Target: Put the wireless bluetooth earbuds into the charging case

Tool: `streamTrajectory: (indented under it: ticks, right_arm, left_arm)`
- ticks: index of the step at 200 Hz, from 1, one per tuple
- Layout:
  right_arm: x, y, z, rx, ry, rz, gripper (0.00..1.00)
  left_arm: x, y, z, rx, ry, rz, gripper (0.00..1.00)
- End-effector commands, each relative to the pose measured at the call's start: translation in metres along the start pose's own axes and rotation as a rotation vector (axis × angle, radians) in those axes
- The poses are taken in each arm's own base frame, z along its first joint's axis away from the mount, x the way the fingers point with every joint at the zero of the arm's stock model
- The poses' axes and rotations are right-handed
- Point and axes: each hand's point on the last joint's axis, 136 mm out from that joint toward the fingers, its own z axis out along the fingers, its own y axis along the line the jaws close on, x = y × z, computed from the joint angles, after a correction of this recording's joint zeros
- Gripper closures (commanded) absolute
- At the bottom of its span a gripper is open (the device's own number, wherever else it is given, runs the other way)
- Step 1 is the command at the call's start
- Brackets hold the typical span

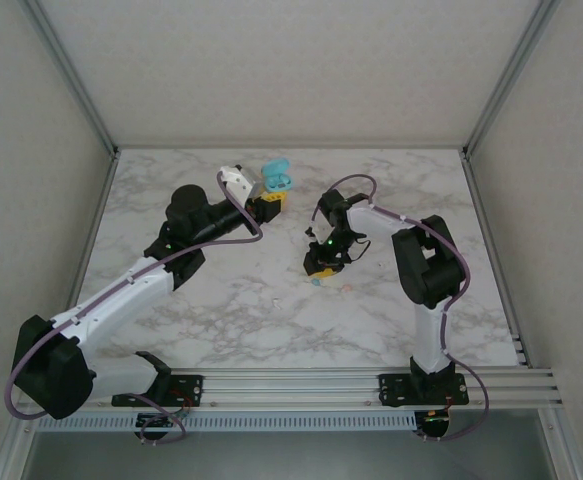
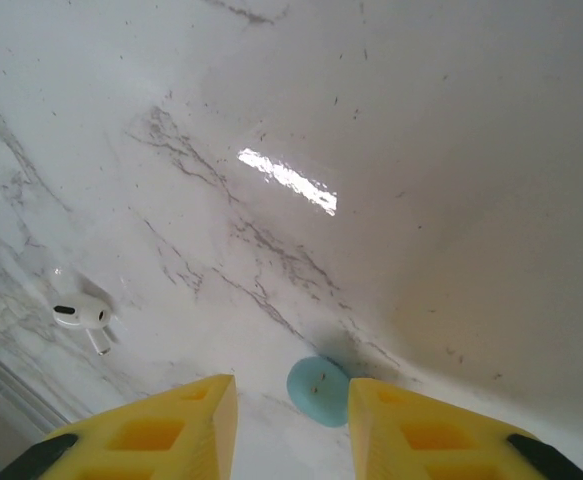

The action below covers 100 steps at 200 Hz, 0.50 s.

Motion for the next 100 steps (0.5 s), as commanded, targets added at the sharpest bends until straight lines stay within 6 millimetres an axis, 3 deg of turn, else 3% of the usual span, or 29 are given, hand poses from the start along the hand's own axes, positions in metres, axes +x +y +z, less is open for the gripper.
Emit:
streamTrajectory:
  ticks: [1, 47, 100]
  right_arm:
    - [0.003, 0.006, -0.013, 0.037, -0.016, -0.025, 0.65]
    - [-0.003, -0.006, -0.009, 0.175, 0.01, -0.121, 0.65]
    - [-0.006, -0.003, 0.001, 0.267, 0.058, -0.251, 0.65]
  left_arm:
    - [-0.014, -0.001, 0.0, 0.006, -0.036, 0.01, 0.76]
    - [-0.018, 0.0, -0.003, -0.006, -0.046, 0.013, 0.76]
    - [-0.026, 0.003, -0.014, -0.046, -0.07, 0.028, 0.76]
